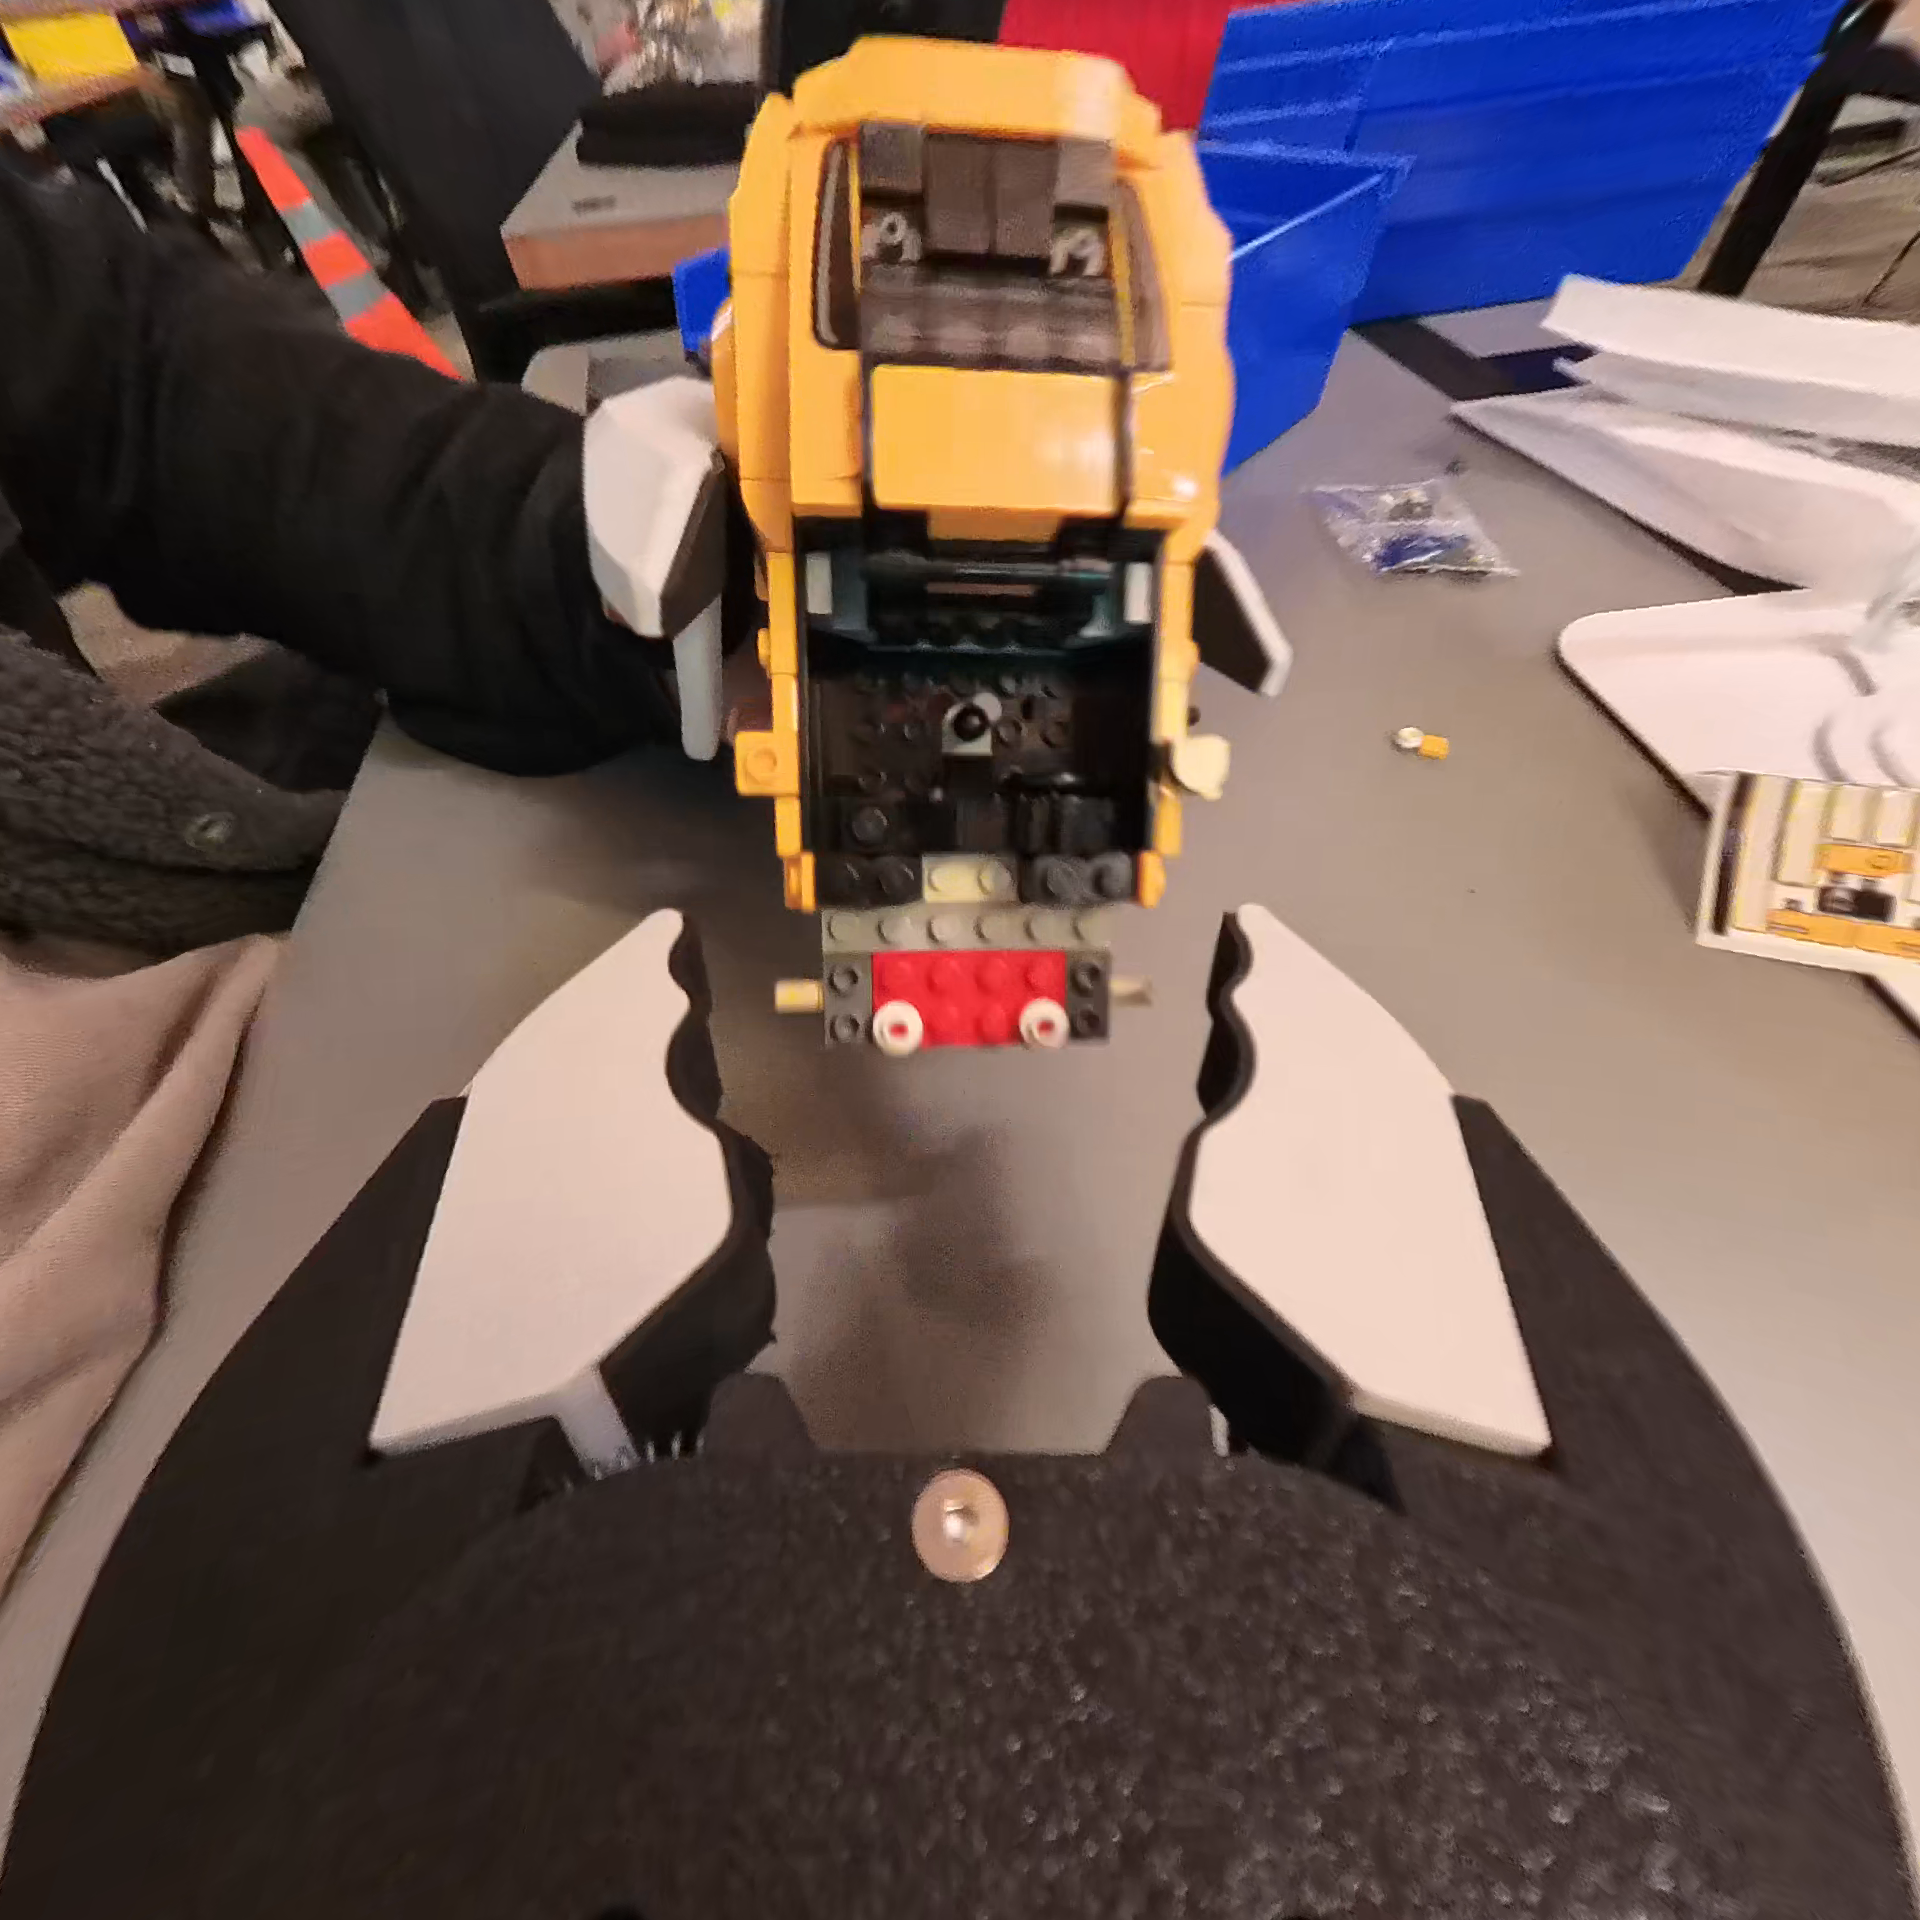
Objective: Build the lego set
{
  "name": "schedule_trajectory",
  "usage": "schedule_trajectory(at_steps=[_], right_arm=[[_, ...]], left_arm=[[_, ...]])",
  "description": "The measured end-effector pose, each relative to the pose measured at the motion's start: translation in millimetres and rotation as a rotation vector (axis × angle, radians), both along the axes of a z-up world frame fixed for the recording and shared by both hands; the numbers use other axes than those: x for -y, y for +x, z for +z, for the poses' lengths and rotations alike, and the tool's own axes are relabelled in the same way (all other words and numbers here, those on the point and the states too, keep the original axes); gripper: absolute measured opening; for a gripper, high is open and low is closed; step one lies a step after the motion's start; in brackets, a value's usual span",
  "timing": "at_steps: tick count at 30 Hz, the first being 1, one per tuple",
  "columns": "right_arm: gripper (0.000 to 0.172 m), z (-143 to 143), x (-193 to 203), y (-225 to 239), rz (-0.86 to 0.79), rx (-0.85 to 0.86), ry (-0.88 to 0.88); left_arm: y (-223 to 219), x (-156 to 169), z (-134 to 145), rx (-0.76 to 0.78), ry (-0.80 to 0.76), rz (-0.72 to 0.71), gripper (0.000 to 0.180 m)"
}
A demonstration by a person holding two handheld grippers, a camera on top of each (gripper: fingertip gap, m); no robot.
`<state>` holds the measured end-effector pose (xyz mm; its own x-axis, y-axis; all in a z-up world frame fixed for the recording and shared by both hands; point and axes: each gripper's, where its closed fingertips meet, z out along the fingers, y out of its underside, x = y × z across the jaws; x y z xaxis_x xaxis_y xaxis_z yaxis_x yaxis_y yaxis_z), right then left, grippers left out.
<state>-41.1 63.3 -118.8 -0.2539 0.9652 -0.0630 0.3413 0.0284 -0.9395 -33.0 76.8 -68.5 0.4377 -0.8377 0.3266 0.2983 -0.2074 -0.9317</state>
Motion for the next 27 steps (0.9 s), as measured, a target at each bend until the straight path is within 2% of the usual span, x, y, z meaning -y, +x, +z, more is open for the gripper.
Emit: schedule_trajectory(at_steps=[1,2,3,6,10,15,18,21,24,27], right_arm=[[0.088,-2.7,2.8,-4.2,0.0,0.013,0.015],[0.074,-5.2,2.2,-7.0,-0.014,0.028,0.038],[0.068,-9.3,0.2,-7.4,-0.027,0.057,0.061],[0.068,-14.5,-1.2,-2.2,0.004,0.12,0.067],[0.068,-26.9,-14.0,13.4,0.059,0.306,0.142],[0.067,-68.8,-22.9,23.4,0.116,0.53,0.234],[0.067,-80.9,-13.7,21.0,0.154,0.556,0.23],[0.068,-84.1,-6.4,18.0,0.184,0.562,0.248],[0.068,-84.3,-4.3,17.4,0.21,0.599,0.281],[0.073,-83.2,-6.2,16.2,0.221,0.595,0.333]], left_arm=[[3.1,-0.2,-2.0,-0.001,-0.009,-0.009,0.085],[6.3,-0.1,-5.5,-0.012,-0.016,-0.02,0.085],[7.2,-0.2,-7.7,-0.021,-0.012,-0.019,0.085],[6.5,0.5,-17.2,-0.106,-0.045,-0.035,0.085],[-15.2,0.6,-37.3,-0.36,-0.071,0.007,0.098],[-53.8,3.3,-32.8,-0.507,-0.022,0.129,0.088],[-93.5,-6.7,-29.5,-0.641,-0.047,0.317,0.073],[-134.1,-10.3,-44.0,-0.823,-0.176,0.469,0.063],[-152.3,-0.8,-79.0,-1.014,-0.394,0.441,0.057],[-159.9,3.3,-100.0,-1.156,-0.517,0.429,0.04]])
